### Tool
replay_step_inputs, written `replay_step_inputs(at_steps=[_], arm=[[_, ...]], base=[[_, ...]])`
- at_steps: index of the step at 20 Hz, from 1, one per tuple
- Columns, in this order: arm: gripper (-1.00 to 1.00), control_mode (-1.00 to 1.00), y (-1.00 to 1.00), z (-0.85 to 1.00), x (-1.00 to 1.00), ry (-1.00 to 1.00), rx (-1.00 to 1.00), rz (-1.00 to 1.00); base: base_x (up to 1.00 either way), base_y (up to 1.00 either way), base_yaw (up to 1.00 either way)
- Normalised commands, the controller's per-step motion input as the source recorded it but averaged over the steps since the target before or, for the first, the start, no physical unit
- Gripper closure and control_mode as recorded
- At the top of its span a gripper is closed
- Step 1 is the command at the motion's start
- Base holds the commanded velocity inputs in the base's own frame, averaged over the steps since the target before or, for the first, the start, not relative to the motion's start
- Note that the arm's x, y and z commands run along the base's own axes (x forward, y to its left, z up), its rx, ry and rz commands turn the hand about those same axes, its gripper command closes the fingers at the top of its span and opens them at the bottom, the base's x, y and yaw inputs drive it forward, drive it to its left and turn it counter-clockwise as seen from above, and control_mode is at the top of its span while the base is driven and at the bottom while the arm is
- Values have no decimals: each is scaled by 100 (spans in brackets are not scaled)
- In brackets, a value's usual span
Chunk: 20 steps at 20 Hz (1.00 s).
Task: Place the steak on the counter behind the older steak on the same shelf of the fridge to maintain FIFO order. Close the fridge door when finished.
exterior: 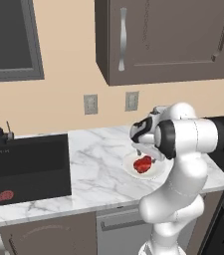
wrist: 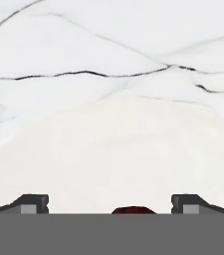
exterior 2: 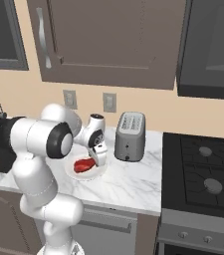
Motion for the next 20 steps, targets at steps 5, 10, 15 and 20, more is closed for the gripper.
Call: replay_step_inputs(at_steps=[5,10,15,20], arm=[[-100,-100,1,-16,-67,-6,0,2],[-100,-100,14,-24,-39,0,0,6],[-100,-100,13,-27,-4,0,0,8],[-100,-100,15,-50,-6,1,-1,7]], base=[[0,0,0],[0,0,0],[0,0,0],[0,0,0]])
